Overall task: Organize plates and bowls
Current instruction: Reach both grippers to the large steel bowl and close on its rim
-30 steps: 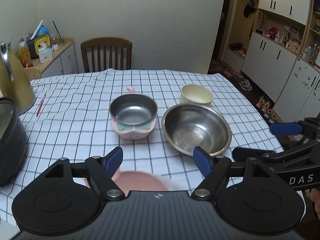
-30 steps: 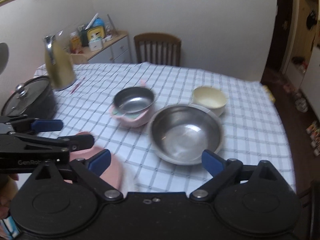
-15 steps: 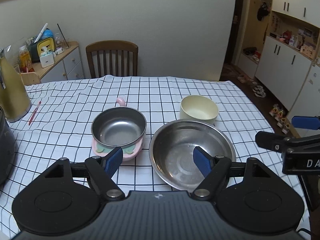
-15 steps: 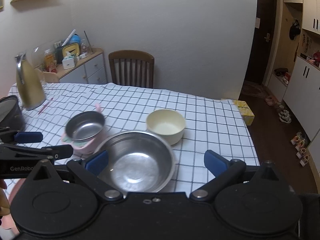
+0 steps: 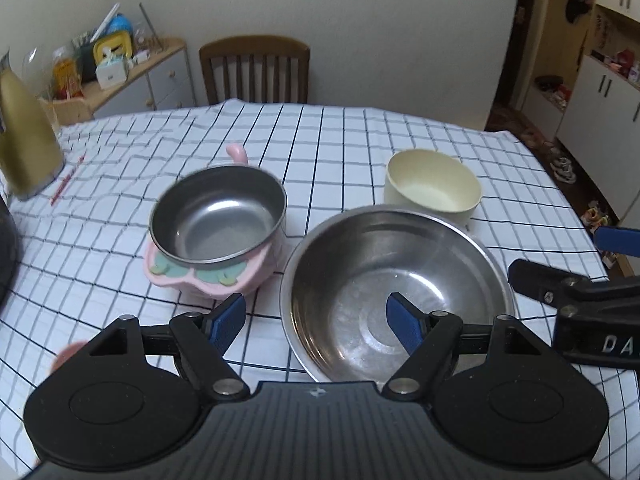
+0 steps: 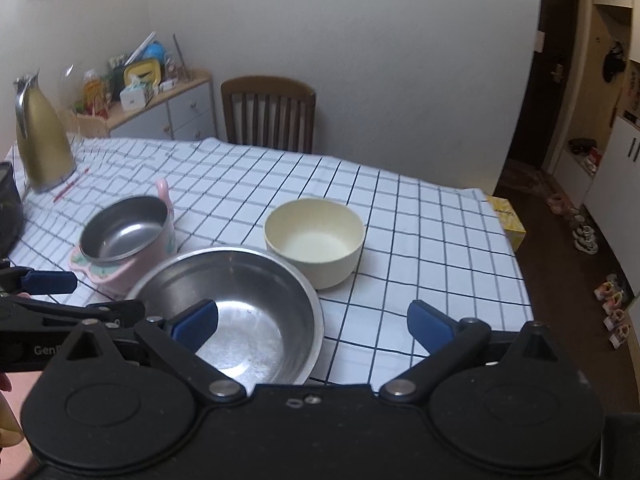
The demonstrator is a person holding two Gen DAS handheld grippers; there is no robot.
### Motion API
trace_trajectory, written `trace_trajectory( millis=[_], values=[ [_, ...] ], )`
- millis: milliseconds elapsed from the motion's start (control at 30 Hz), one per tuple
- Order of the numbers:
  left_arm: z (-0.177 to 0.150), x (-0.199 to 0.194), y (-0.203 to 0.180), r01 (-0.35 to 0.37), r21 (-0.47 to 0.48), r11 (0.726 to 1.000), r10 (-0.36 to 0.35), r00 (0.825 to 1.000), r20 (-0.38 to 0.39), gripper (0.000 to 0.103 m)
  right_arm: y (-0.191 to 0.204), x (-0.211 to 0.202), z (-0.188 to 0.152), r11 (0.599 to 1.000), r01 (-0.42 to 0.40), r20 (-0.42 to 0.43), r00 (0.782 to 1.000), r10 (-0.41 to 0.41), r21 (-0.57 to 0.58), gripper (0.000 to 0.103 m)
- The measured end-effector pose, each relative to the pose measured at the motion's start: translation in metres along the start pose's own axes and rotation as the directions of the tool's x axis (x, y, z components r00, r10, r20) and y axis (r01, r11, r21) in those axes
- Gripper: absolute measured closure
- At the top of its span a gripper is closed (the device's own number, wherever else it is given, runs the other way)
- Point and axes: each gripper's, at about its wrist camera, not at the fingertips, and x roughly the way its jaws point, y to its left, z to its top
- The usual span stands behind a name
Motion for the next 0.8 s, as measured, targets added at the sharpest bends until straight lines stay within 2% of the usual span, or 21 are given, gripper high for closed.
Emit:
trace_trajectory(
  millis=[200,400,467,500,567,700,767,800],
  values=[
    [-0.001,0.024,-0.006,-0.034,-0.023,0.999,0.033,0.998,-0.045,0.026,-0.008,0.031,-0.002,1.000,-0.023,-0.056,0.998,0.023,-0.006,0.004],
    [-0.002,0.040,-0.003,-0.046,-0.072,0.996,0.039,0.994,-0.098,0.027,-0.016,0.054,-0.002,0.999,-0.045,-0.110,0.993,0.047,0.023,0.013],
    [-0.001,0.044,0.000,-0.053,-0.091,0.994,0.043,0.993,-0.111,0.029,-0.017,0.060,-0.002,0.998,-0.055,-0.128,0.990,0.058,0.025,0.020],
    [0.000,0.046,0.001,-0.053,-0.100,0.994,0.041,0.992,-0.118,0.032,-0.017,0.063,-0.002,0.998,-0.059,-0.135,0.989,0.062,0.024,0.021],
    [0.001,0.050,0.003,-0.050,-0.116,0.992,0.033,0.989,-0.143,0.046,-0.016,0.067,-0.002,0.998,-0.066,-0.149,0.987,0.068,0.020,0.028],
    [0.002,0.053,0.006,-0.054,-0.142,0.988,0.030,0.986,-0.162,0.060,-0.016,0.074,-0.001,0.996,-0.084,-0.171,0.981,0.087,0.022,0.035],
    [0.002,0.054,0.008,-0.053,-0.153,0.987,0.026,0.984,-0.174,0.071,-0.015,0.076,0.000,0.995,-0.093,-0.181,0.979,0.096,0.023,0.046],
    [0.002,0.054,0.008,-0.051,-0.156,0.986,0.023,0.984,-0.177,0.072,-0.015,0.078,0.000,0.995,-0.098,-0.186,0.977,0.101,0.024,0.048]
  ],
)
